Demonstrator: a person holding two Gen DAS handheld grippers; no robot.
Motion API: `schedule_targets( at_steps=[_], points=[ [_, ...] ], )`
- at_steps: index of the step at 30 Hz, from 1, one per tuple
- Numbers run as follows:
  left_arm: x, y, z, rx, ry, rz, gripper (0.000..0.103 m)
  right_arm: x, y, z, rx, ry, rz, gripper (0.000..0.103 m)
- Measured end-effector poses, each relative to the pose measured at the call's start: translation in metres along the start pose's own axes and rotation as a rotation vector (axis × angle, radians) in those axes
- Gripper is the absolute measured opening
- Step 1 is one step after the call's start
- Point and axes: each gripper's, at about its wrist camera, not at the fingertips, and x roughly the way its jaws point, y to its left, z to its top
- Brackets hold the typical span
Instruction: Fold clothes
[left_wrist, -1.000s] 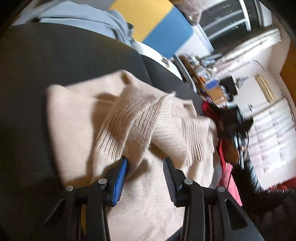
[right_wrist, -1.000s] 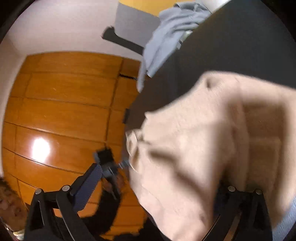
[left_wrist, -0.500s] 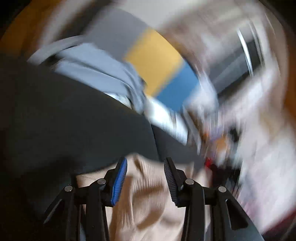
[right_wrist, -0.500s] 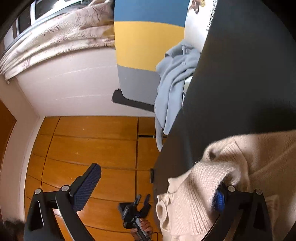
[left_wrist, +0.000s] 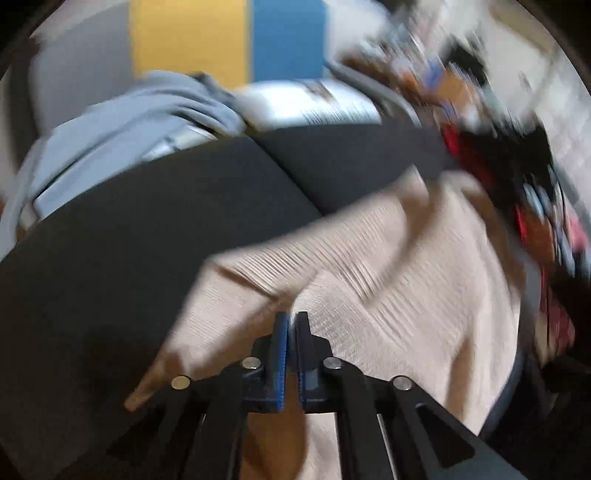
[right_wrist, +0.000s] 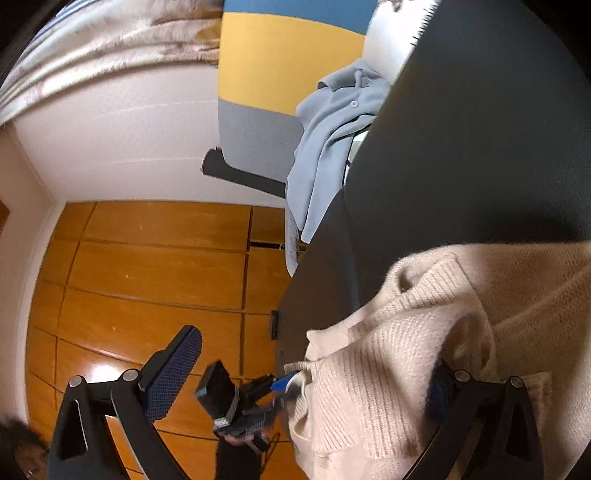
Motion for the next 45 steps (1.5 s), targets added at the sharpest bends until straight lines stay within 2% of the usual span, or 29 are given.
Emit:
schedule_targets(
  at_steps=[2, 4, 6, 8, 9, 11, 15, 20, 22, 24, 25, 27, 29, 32, 34, 37, 39, 42, 44, 45],
  points=[
    [-0.017, 0.046, -0.011, -0.261, -0.113, -0.045, 0.002, -0.001, 0.010, 0.002, -0.027, -0.006, 0.031, 0.103],
    [-0.028, 0.087, -0.030, -0.469, -0.186, -0.046, 0.002, -0.005, 0.012, 0.009, -0.025, -0.056, 0.060, 0.103],
    [-0.033, 0.111, -0.046, -0.571, -0.213, -0.048, 0.002, -0.004, 0.004, 0.015, 0.020, -0.081, 0.060, 0.103],
    [-0.040, 0.101, -0.056, -0.555, -0.229, -0.029, 0.005, 0.000, -0.007, 0.016, 0.056, -0.082, 0.037, 0.103],
    [-0.043, 0.094, -0.061, -0.541, -0.237, -0.019, 0.012, 0.001, -0.011, 0.015, 0.071, -0.078, 0.028, 0.103],
    [-0.050, 0.081, -0.071, -0.515, -0.253, 0.000, 0.015, -0.001, -0.014, 0.010, 0.082, -0.064, 0.015, 0.103],
    [-0.063, 0.054, -0.090, -0.461, -0.284, 0.040, 0.023, -0.027, 0.006, -0.008, -0.037, -0.059, -0.068, 0.103],
    [-0.045, 0.022, -0.104, -0.407, -0.250, 0.085, 0.023, -0.066, 0.033, -0.045, -0.288, -0.054, -0.271, 0.103],
    [-0.034, 0.010, -0.108, -0.386, -0.228, 0.103, 0.024, -0.069, 0.042, -0.065, -0.405, -0.046, -0.419, 0.103],
    [-0.022, -0.002, -0.112, -0.366, -0.206, 0.120, 0.024, -0.066, 0.040, -0.078, -0.474, -0.022, -0.527, 0.102],
    [-0.017, -0.009, -0.114, -0.356, -0.195, 0.129, 0.024, -0.065, 0.039, -0.085, -0.508, -0.010, -0.581, 0.096],
    [-0.009, -0.014, -0.117, -0.353, -0.181, 0.132, 0.025, -0.061, 0.033, -0.095, -0.546, 0.022, -0.665, 0.072],
    [-0.008, -0.008, -0.116, -0.376, -0.178, 0.115, 0.025, -0.055, 0.026, -0.104, -0.590, 0.056, -0.756, 0.028],
    [-0.015, -0.012, -0.113, -0.386, -0.163, 0.093, 0.025, -0.052, 0.024, -0.115, -0.651, 0.096, -0.852, 0.012],
    [-0.022, -0.026, -0.112, -0.282, -0.146, 0.114, 0.025, -0.056, 0.027, -0.120, -0.676, 0.113, -0.889, 0.008],
    [-0.011, -0.030, -0.132, -0.230, -0.026, 0.149, 0.025, -0.081, 0.031, -0.143, -0.707, 0.181, -0.996, 0.005],
    [-0.015, -0.027, -0.147, -0.248, -0.068, 0.103, 0.025, -0.103, 0.020, -0.160, -0.678, 0.223, -1.064, 0.005],
    [-0.023, -0.026, -0.149, -0.332, -0.076, 0.047, 0.026, -0.134, 0.006, -0.170, -0.574, 0.165, -1.014, 0.005],
    [-0.023, -0.028, -0.147, -0.332, -0.087, 0.043, 0.027, -0.144, 0.009, -0.174, -0.566, 0.116, -1.019, 0.006],
    [-0.022, -0.032, -0.146, -0.307, -0.089, 0.065, 0.027, -0.146, 0.011, -0.175, -0.564, 0.106, -0.995, 0.008]
  ],
)
